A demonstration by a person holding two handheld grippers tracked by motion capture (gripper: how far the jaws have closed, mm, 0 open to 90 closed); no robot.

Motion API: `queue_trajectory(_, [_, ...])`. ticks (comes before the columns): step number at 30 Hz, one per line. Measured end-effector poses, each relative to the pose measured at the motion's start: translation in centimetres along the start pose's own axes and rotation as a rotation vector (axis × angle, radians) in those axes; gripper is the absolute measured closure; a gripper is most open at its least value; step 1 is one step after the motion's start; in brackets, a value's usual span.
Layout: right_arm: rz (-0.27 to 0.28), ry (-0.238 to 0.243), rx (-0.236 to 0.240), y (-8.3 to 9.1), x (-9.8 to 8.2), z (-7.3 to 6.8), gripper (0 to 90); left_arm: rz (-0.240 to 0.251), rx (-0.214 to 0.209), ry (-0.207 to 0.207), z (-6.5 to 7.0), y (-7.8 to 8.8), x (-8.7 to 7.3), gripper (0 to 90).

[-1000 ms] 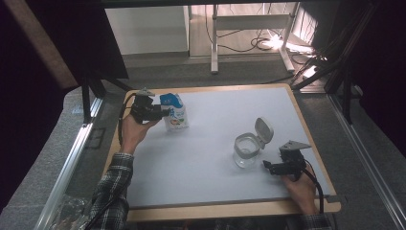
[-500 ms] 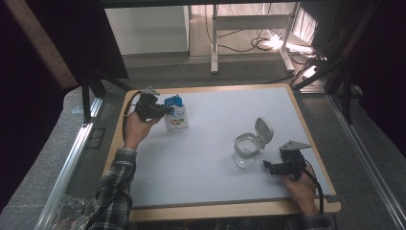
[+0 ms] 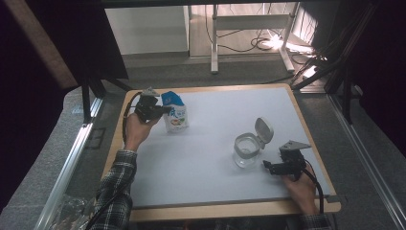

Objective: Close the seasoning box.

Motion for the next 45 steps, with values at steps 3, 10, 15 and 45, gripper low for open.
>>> queue_trajectory(3, [0.0, 0.0, 0.0, 0.0, 0.0, 0.0, 13.1, 0.014, -0.021, 0.015, 0.1, 0.1, 0.1, 90.0])
queue_trajectory(10, [0.0, 0.0, 0.0, 0.0, 0.0, 0.0, 13.1, 0.016, -0.018, -0.003, 1.0, 0.0, 0.7, 90.0])
queue_trajectory(15, [0.0, 0.0, 0.0, 0.0, 0.0, 0.0, 13.1, 0.014, -0.012, -0.009, 1.3, 0.1, 0.8, 90.0])
queue_trajectory(45, [0.0, 0.001, -0.001, 0.0, 0.0, 0.0, 13.1, 0.038, -0.051, -0.025, 3.5, 2.0, 0.3, 90.0])
Point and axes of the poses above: each handheld gripper's, and its own axes: y roughly backward along the jaws, x roughly out of its top, z roughly to its right, the point moved 4 cm from there along -y, roughly forward along the jaws, and after that the axes turned 4 degrees about -z, right-handed, at the moved point
